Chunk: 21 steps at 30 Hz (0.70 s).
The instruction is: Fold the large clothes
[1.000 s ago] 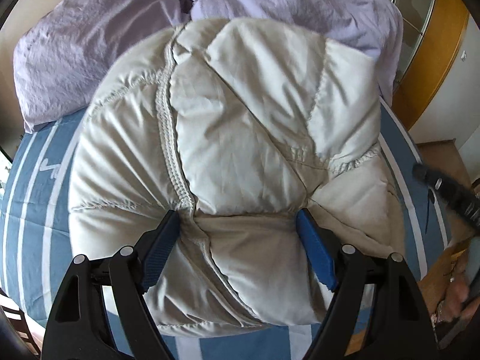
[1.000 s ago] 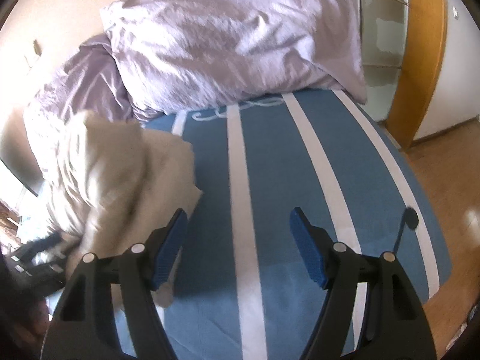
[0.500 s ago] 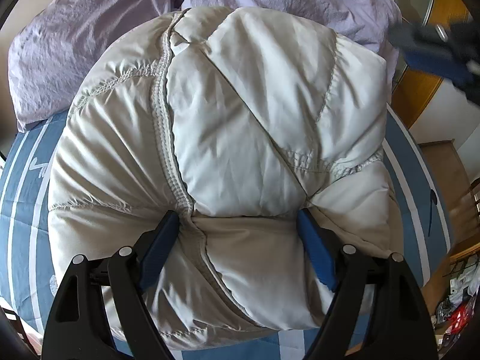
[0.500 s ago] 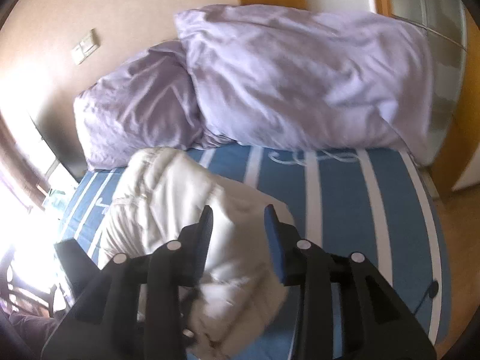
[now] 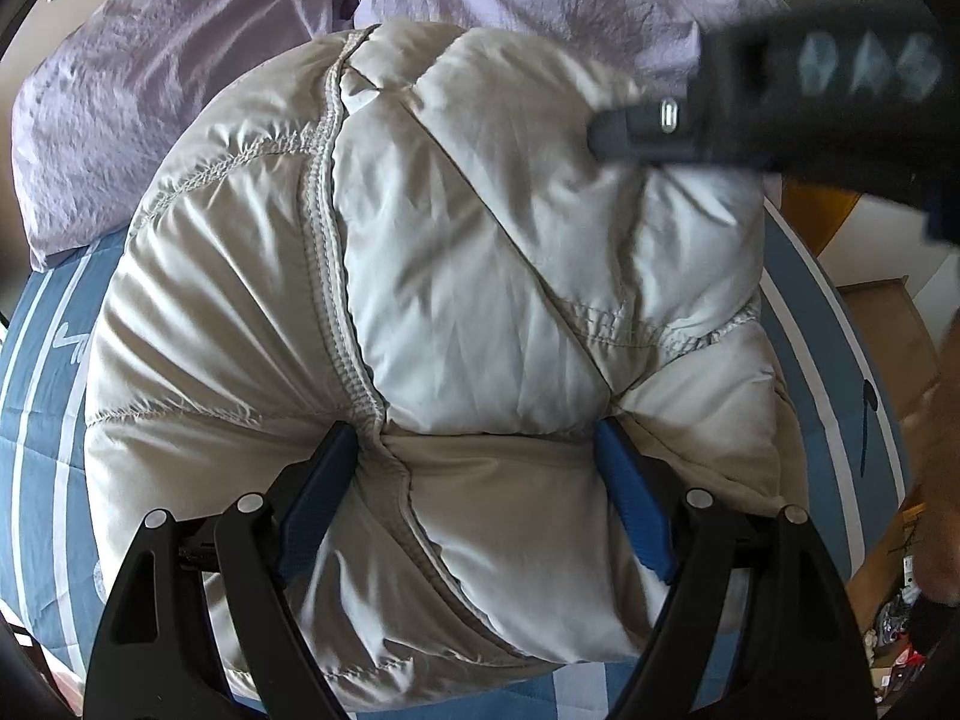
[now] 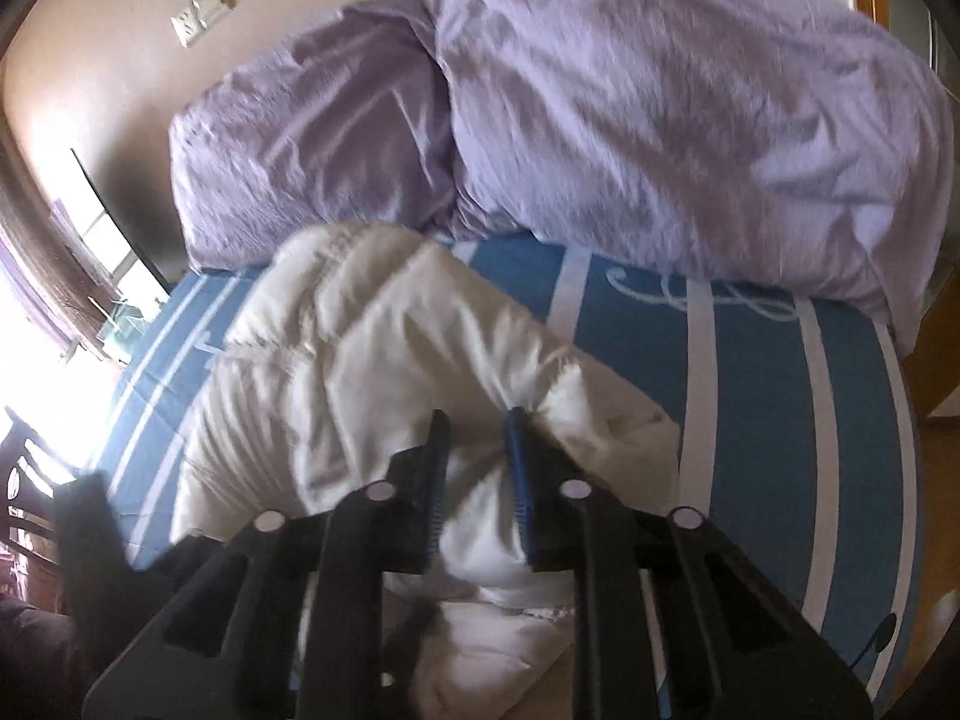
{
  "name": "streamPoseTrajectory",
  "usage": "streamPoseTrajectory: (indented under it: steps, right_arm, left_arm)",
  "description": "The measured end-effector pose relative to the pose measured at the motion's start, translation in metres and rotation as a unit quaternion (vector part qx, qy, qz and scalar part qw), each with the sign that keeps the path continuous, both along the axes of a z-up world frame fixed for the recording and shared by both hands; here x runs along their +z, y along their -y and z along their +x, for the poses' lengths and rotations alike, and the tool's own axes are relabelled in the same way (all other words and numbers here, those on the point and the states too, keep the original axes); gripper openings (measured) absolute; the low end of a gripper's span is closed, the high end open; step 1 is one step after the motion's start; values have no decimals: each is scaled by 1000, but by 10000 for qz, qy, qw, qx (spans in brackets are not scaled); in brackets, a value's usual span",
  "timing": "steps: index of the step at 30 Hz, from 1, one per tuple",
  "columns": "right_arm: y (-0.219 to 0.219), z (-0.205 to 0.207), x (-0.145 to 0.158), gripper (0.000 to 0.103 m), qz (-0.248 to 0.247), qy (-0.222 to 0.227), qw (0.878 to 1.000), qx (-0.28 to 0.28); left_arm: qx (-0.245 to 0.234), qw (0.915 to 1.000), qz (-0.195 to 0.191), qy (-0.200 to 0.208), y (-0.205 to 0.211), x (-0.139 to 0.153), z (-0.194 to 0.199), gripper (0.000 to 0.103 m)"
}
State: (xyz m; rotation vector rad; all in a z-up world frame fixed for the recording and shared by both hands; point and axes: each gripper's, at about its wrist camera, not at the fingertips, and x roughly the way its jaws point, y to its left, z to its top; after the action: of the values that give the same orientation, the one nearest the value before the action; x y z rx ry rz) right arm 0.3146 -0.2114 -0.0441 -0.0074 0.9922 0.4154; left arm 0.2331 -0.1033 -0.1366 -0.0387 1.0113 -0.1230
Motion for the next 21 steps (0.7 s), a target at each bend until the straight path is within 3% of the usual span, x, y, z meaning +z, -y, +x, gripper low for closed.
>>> streamPoseTrajectory:
  steps: [5,14,21]
  right_arm:
    - [12,6,-25,6,-45,-161,9996,-223]
    - [22,11,-60,6,-79,-325,9978,-565]
    - [19,9,-74,6,-139,-294,9977,-601]
  left_arm:
    - [-68,9999,-47,96,-2,4,-4,81]
    - [-266,9986,-212,412,-9,26,-14,78]
    - [-36,9972,-475,577,-32,51,-1,77]
